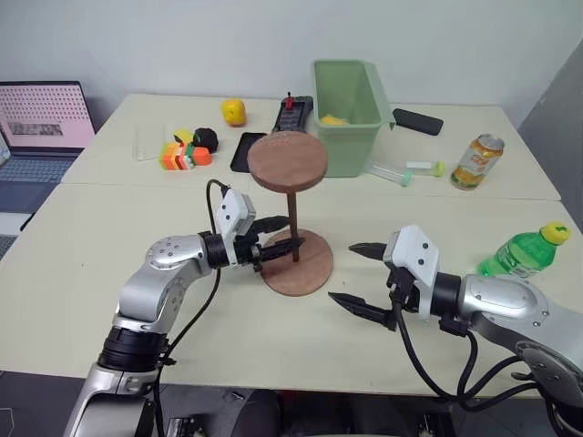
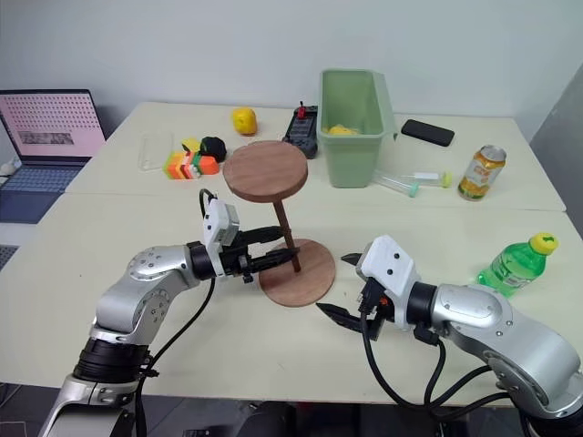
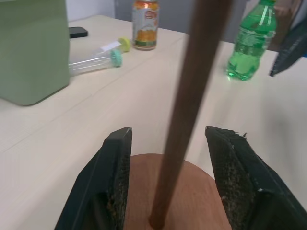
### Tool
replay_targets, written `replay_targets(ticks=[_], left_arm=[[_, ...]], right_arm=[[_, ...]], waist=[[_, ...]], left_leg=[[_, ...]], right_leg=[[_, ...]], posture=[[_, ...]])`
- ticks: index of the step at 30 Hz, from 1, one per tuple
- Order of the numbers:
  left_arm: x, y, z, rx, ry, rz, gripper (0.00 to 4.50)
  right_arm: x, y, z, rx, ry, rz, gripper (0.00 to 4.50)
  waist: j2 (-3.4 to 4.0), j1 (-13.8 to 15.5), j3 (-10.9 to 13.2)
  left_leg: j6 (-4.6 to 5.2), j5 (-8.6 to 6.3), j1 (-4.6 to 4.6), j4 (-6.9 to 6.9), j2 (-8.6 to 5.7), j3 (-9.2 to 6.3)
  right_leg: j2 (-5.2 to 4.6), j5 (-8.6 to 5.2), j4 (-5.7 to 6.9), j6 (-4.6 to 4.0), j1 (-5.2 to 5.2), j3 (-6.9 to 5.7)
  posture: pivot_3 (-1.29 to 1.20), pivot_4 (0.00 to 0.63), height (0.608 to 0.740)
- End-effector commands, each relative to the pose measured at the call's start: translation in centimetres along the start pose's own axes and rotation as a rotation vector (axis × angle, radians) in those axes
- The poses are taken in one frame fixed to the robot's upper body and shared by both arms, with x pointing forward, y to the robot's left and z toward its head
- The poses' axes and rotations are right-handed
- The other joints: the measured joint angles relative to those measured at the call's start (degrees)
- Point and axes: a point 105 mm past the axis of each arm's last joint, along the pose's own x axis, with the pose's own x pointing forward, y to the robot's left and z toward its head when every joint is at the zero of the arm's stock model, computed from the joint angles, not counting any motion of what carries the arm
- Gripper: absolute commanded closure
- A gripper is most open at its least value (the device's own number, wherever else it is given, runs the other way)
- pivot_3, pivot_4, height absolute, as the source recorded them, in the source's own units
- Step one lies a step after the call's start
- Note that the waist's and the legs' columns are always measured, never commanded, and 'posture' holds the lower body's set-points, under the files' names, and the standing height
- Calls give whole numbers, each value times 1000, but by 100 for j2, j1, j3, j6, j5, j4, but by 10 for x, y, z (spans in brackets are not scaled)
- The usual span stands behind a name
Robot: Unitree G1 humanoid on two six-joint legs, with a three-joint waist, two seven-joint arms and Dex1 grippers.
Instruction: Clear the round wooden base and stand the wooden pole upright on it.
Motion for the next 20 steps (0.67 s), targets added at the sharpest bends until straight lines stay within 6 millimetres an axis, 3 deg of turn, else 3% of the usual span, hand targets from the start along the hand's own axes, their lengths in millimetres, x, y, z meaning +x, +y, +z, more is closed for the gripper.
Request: replay_targets(ticks=[1, 5, 9, 13, 16, 20], left_arm=[[-7, 0, 6, 82, 27, -21, 2029], [-41, 16, -4, 152, 205, 36, 2029], [-86, 27, 4, 216, 333, 119, 2029], [-112, 33, 4, 233, 426, 153, 2029], [-150, 47, 9, 222, 476, 273, 2029], [-161, 48, 11, 237, 474, 316, 2029]], right_arm=[[-2, 0, 7, -25, -25, -7, 0], [-8, -8, 4, -38, -4, -12, 0], [-27, -20, 4, -93, 25, 14, 0], [-41, -19, 2, -120, 44, 68, 0], [-58, -31, 1, -143, 83, 84, 0], [-64, -38, -2, -152, 100, 92, 0]], waist=[[0, -1, 0], [4, -27, 2], [6, -28, 6], [7, -3, 7], [9, 2, 12], [7, -2, 14]], left_leg=[[1, -1, 1, 0, 1, -1], [2, -1, 4, -4, 3, -2], [3, -1, 8, -18, 4, 8], [3, -2, 4, -30, 6, 12], [3, -2, 3, -30, 4, 16], [4, -2, 7, -30, 6, 25]], right_leg=[[0, 0, 1, 0, 0, -1], [5, 0, 2, 0, 0, -3], [6, 0, 0, 0, -7, -2], [3, 0, -11, 0, -14, -2], [3, 0, -12, 0, -13, -2], [2, 0, -11, 0, -14, -4]], posture=[[0, 150, 740], [0, 150, 740], [0, 150, 740], [0, 150, 740], [0, 150, 740], [0, 150, 740]])
